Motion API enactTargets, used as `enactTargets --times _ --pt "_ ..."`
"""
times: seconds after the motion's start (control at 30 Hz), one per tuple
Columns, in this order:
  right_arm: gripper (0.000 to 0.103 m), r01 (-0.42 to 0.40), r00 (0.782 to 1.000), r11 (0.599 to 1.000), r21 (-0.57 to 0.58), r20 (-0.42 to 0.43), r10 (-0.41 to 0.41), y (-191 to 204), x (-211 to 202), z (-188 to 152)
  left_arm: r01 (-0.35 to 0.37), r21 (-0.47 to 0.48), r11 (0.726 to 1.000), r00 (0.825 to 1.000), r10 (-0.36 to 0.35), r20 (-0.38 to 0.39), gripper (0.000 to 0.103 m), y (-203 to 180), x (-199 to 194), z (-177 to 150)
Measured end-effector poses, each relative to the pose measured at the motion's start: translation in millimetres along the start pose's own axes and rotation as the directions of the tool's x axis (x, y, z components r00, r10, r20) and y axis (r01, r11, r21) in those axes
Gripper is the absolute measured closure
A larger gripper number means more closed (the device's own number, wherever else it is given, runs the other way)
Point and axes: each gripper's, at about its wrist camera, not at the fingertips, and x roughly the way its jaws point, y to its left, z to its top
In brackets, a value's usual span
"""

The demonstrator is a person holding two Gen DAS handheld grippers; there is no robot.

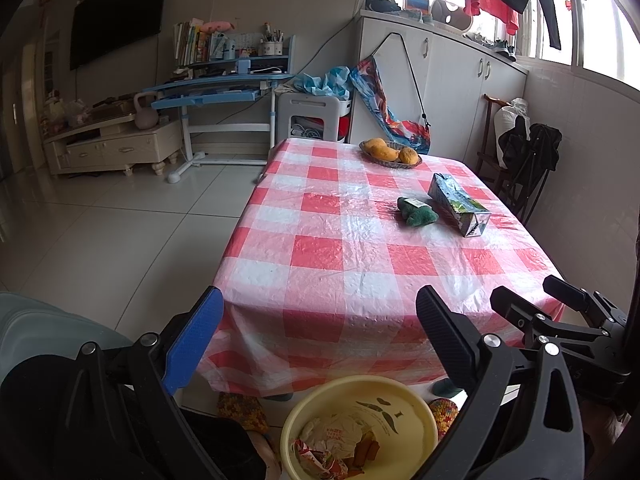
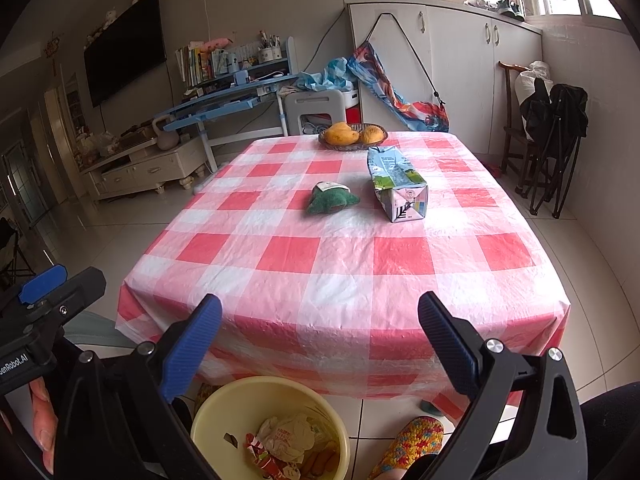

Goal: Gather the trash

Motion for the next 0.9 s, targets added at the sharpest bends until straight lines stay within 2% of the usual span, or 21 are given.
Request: enactTargets --times 0.7,0.9 --pt "0.009 0.001 1.0 1.0 -0.008 -0.01 -0.001 0 2 2 0.007 -0.001 1.0 1.0 -0.007 -0.008 0.01 -6 2 0" --pt "0.007 -0.002 1.0 1.0 -0.006 -0.006 0.002 -6 6 23 0.028 -0.022 0.999 0.999 -0.029 -0.019 0.01 -8 16 15"
